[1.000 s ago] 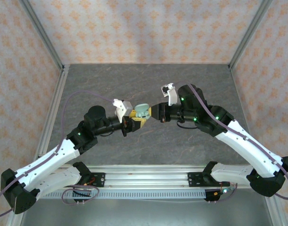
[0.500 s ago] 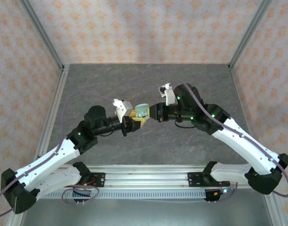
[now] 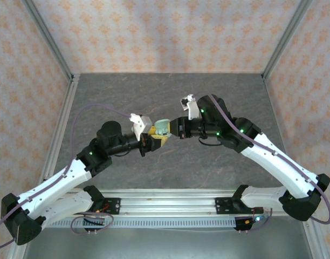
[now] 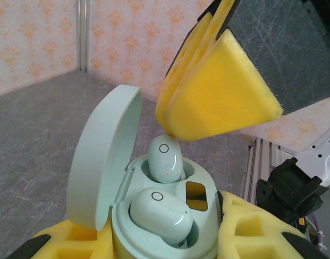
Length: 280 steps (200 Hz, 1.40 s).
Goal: Insert the wireless bluetooth earbuds into the charging case
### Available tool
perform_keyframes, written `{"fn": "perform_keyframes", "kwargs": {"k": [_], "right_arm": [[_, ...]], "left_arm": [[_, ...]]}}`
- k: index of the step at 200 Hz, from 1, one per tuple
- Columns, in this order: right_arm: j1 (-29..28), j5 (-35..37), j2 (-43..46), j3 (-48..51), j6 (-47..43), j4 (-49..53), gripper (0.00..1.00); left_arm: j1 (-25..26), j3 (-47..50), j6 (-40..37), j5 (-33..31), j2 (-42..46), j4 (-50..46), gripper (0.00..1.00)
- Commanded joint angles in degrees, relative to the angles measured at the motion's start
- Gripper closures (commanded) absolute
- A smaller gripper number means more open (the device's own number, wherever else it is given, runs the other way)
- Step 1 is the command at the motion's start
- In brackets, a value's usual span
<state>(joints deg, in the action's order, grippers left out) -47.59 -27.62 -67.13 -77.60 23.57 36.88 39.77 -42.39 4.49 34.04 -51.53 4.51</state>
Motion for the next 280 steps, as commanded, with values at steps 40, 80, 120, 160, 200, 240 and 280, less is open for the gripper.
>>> {"fn": "perform_keyframes", "kwargs": {"k": [40, 80, 120, 160, 200, 240, 280], "right_arm": [[-0.5, -0.7, -2.0, -2.0, -0.3, 0.5, 0.82], [-0.4, -0.3, -2.1, -2.6, -0.3, 0.7, 0.79], [-0.5, 0.3, -1.4, -2.7, 0.2, 0.5, 0.74], [-0.5, 0.8, -1.0, -3.4, 0.4, 0.6, 0.73], [-0.3, 4.7, 3.1, -5.0, -0.8, 2.2, 0.72], [2.0, 8.7, 3.8, -6.5, -0.5, 3.7, 0.64], [8.5, 3.7, 2.0, -2.5, 8.4, -2.4, 0.52]], "left_arm": [[0.6, -1.9, -0.9, 0.0, 0.4, 1.8, 0.83], [0.6, -1.8, -1.3, -0.2, 0.4, 1.2, 0.83], [0.5, -1.9, -1.5, -0.3, 0.3, 1.2, 0.83], [0.6, -1.9, -1.4, -0.3, 0.3, 1.3, 0.83], [0.6, -2.0, -1.3, 0.0, 0.5, 1.4, 0.83], [0.6, -1.9, -0.9, 0.5, 0.7, 2.2, 0.83], [0.6, -2.2, -0.2, 2.0, 0.7, 2.9, 0.83]]}}
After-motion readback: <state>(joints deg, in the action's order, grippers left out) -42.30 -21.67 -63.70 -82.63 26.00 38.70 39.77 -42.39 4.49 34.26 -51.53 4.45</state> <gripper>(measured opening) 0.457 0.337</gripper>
